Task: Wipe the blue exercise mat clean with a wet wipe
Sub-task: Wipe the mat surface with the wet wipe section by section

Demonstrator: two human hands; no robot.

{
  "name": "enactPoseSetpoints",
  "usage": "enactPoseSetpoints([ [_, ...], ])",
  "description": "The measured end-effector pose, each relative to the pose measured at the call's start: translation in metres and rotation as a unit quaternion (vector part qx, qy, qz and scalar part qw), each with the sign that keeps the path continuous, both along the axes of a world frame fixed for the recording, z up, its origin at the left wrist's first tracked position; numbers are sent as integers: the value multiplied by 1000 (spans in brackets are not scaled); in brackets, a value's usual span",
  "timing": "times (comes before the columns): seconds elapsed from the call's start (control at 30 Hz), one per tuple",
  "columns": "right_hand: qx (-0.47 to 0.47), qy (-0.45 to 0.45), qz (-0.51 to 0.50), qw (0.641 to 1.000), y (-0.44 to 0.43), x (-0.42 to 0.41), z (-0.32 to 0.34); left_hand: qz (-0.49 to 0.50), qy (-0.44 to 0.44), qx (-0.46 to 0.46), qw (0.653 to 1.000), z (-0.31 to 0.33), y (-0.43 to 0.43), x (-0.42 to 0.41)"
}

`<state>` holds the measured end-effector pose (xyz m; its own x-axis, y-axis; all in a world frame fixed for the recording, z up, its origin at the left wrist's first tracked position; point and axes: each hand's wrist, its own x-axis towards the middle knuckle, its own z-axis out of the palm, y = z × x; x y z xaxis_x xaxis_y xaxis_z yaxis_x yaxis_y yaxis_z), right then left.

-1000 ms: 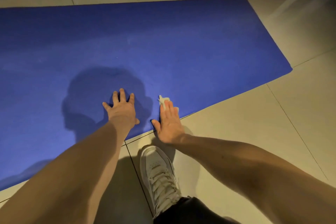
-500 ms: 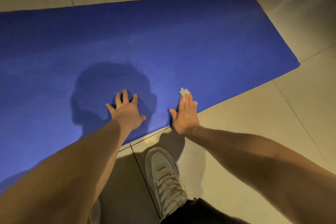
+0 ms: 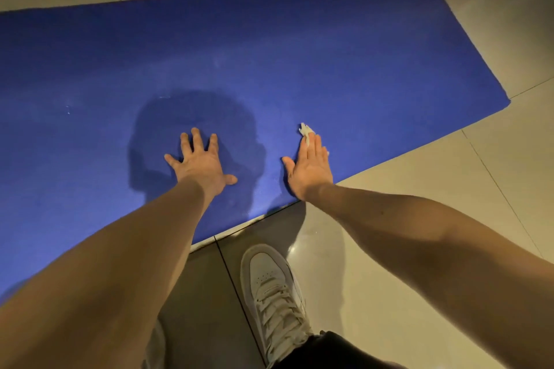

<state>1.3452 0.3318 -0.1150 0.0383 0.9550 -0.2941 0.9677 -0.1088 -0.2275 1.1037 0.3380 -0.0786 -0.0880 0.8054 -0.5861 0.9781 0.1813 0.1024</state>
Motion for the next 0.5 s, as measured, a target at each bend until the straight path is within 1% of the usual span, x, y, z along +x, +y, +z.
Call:
enactPoseSetpoints([
  [0.03,6,3,-1,1000,-1,-4,-2,-1,1,-1,1000,0,0,0],
  [0.07,29,12,22,999,-6,-11,-3,-2,4,-2,1000,1,1,1],
  [0.13,61,31,107,992,-26,-31,-2,-3,9,-7,1000,2,3,2],
  [0.2,50,65,189,979,-47,-46,-5,-6,11,-12,1000,2,4,2],
  [0.3,56,119,254,958,-54,-48,-2,-7,16,-12,1000,1,4,3],
  [0.33,63,134,251,957,-46,-43,0,-6,15,-12,1000,1,4,2],
  [0.4,66,143,202,967,-21,-34,4,-2,6,-17,1000,1,5,2],
  [0.5,64,74,97,990,27,-19,2,0,-4,-19,1000,2,5,-1],
])
